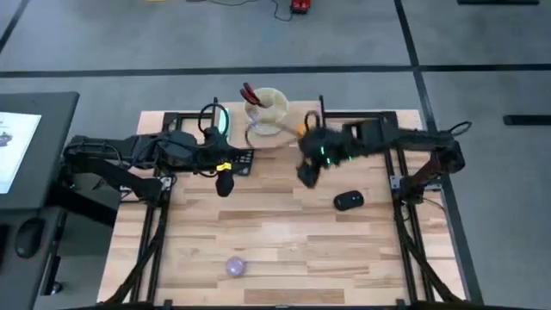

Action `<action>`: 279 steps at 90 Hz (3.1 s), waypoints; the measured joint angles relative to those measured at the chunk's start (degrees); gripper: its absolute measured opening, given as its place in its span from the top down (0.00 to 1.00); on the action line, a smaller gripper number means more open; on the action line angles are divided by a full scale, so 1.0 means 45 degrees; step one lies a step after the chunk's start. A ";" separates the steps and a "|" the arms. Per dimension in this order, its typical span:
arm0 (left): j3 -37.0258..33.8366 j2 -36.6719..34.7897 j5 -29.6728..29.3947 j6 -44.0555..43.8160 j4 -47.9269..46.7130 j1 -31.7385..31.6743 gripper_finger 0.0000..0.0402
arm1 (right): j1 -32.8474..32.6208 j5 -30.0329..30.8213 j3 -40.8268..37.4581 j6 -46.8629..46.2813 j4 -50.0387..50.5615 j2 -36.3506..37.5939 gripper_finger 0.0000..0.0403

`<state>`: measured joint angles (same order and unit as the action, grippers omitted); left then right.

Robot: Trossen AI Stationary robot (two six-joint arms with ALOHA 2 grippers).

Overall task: Stock shelves
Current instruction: Put the black mouse under the shelf

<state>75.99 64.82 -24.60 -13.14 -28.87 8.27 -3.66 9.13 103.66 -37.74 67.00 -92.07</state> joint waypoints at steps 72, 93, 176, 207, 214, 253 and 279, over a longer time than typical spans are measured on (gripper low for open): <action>0.0005 -0.0005 0.0648 0.0119 -0.0275 0.0000 0.62 | -0.3919 -0.4450 -0.8355 -1.4982 -0.1092 0.0404 0.36; 0.0005 -0.0005 0.0991 0.0620 -0.0304 0.0005 0.62 | -0.2675 -0.4995 -0.9870 -1.4339 -0.2395 0.0479 0.33; 0.0005 0.0000 0.1749 0.1475 -0.0377 0.0005 0.62 | -0.0114 -0.2111 -1.3893 -2.1346 -0.6333 0.2288 0.33; 0.0005 0.0000 0.1749 0.1484 -0.0368 0.0005 0.62 | 0.0015 -0.2099 -1.4054 -1.9662 -0.6218 0.2341 0.33; 0.0005 0.0000 0.1749 0.1480 -0.0368 0.0005 0.62 | -0.0081 -0.2331 -1.4061 -1.9022 -0.5881 0.2341 0.33; 0.0005 0.0005 0.2030 0.1212 -0.0353 0.0005 0.62 | -0.0133 -0.2884 -1.4076 -1.3310 -0.3570 0.3912 0.33; 0.0005 0.0005 0.2025 0.1097 -0.0353 0.0005 0.62 | 0.0742 -0.2027 -1.4290 -1.4650 -0.3633 0.3944 0.33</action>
<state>76.01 64.84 -15.49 -8.20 -30.46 8.29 -0.32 0.01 39.35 -103.66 50.65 -74.32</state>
